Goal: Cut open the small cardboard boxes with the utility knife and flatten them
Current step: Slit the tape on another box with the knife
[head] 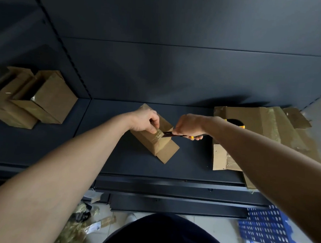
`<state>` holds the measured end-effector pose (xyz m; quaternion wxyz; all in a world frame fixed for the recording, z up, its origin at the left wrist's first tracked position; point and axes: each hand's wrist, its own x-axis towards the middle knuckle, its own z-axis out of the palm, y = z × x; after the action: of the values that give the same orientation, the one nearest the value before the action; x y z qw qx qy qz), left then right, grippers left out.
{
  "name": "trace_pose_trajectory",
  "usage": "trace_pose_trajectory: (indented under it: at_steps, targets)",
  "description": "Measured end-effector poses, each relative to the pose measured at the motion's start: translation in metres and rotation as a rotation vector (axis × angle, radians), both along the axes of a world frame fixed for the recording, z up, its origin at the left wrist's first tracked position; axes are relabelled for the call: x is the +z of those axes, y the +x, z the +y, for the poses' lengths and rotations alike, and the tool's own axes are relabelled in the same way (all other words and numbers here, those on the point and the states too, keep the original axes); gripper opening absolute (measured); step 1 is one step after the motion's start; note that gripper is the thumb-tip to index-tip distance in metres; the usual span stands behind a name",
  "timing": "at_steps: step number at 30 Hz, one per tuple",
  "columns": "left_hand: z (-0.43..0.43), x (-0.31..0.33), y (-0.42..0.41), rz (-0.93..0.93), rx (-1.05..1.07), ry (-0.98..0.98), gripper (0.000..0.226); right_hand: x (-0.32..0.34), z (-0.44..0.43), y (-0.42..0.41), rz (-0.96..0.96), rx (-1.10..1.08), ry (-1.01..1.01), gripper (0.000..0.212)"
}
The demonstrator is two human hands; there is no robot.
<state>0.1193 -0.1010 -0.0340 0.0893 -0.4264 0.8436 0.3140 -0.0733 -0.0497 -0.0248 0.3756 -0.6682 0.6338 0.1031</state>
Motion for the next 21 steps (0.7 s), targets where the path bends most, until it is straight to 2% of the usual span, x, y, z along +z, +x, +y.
trace_pose_trajectory:
  at_steps: [4,9,13,16,21]
  targets:
    - [0.002,-0.002,-0.001,0.007,0.002,-0.003,0.023,-0.002,0.006,0.006,0.006,-0.029,-0.004,0.035]
    - [-0.002,0.004,0.007,0.056,0.106,-0.034,0.012,-0.007,0.026,-0.010,0.004,-0.069,0.122,0.034]
    - [0.002,0.006,0.004,0.037,0.081,-0.066,0.014,-0.002,0.028,-0.018,-0.046,-0.231,0.034,0.035]
    - [0.003,0.005,0.003,0.013,0.066,-0.114,0.019,0.001,0.027,-0.013,-0.094,-0.269,0.011,0.030]
    - [0.007,0.004,0.008,0.037,0.156,-0.090,0.021,-0.007,0.033,-0.010,-0.152,-0.403,-0.046,0.043]
